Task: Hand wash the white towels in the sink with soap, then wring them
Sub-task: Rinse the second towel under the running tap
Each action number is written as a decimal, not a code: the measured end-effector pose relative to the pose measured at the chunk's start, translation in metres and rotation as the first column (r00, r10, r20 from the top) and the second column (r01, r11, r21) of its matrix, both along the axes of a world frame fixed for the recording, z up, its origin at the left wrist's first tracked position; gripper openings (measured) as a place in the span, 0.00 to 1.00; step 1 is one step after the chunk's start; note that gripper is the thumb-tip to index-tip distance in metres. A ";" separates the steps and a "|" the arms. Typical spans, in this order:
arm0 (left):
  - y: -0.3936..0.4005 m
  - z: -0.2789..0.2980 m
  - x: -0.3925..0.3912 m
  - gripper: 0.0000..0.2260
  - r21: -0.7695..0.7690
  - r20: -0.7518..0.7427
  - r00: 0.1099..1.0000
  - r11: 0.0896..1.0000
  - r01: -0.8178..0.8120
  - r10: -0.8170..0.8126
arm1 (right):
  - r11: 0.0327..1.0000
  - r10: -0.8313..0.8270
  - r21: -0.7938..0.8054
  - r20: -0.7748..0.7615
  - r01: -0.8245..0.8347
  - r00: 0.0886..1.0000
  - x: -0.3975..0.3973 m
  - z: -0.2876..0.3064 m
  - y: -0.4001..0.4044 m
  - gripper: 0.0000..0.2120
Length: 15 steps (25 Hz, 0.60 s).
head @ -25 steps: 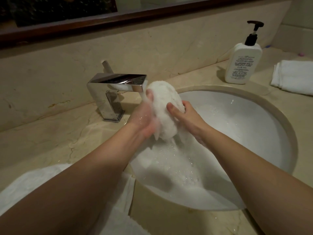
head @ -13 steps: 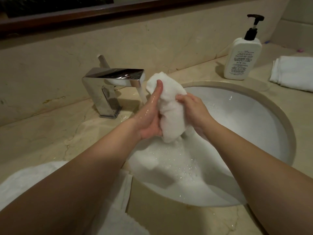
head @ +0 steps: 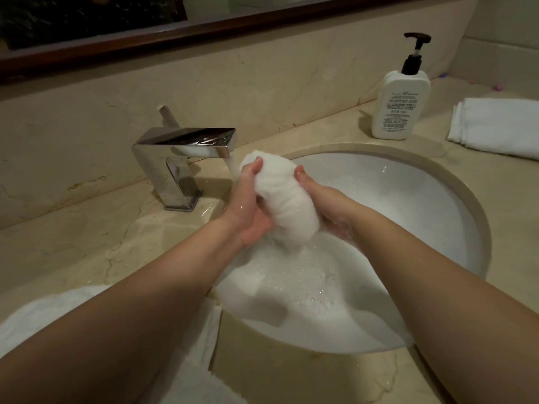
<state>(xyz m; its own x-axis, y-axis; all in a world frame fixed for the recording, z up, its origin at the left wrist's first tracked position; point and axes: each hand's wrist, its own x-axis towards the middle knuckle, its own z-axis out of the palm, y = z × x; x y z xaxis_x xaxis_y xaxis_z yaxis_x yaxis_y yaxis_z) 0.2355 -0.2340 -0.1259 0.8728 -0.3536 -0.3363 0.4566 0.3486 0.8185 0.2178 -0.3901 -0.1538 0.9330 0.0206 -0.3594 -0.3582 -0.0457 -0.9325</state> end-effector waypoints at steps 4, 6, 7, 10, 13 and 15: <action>0.002 -0.005 0.001 0.23 0.122 -0.051 0.999 0.993 0.003 0.004 | 0.960 -0.269 -0.050 0.114 0.275 0.957 0.004 0.005 0.007 0.22; 0.005 -0.006 0.005 0.24 0.194 -0.108 0.994 0.980 0.038 -0.017 | 0.951 -0.305 -0.011 0.160 0.310 0.939 0.005 0.002 0.008 0.20; 0.006 -0.007 0.007 0.23 0.233 -0.136 0.991 0.972 0.044 -0.013 | 0.949 -0.312 0.012 0.173 0.314 0.934 0.004 0.002 0.007 0.18; 0.004 -0.015 0.005 0.16 0.330 -0.139 0.990 0.942 0.066 -0.020 | 0.959 -0.242 -0.116 0.127 0.257 0.962 0.000 -0.011 0.005 0.16; -0.007 -0.030 -0.002 0.12 0.484 -0.130 0.988 0.865 0.133 -0.079 | 0.875 -0.137 -0.456 0.085 0.161 0.987 0.000 -0.031 0.000 0.14; -0.015 -0.035 -0.001 0.14 0.722 -0.068 0.980 0.669 0.178 -0.187 | 0.805 -0.157 -0.574 0.037 0.150 0.987 0.000 -0.035 0.002 0.15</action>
<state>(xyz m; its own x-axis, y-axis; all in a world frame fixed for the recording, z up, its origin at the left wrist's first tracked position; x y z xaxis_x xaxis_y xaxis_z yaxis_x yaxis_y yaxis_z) 0.2344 -0.2495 -0.1609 0.8225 -0.1582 -0.5462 0.4361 -0.4409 0.7845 0.2178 -0.3885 -0.1886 0.9021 -0.3355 -0.2714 -0.4167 -0.5140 -0.7498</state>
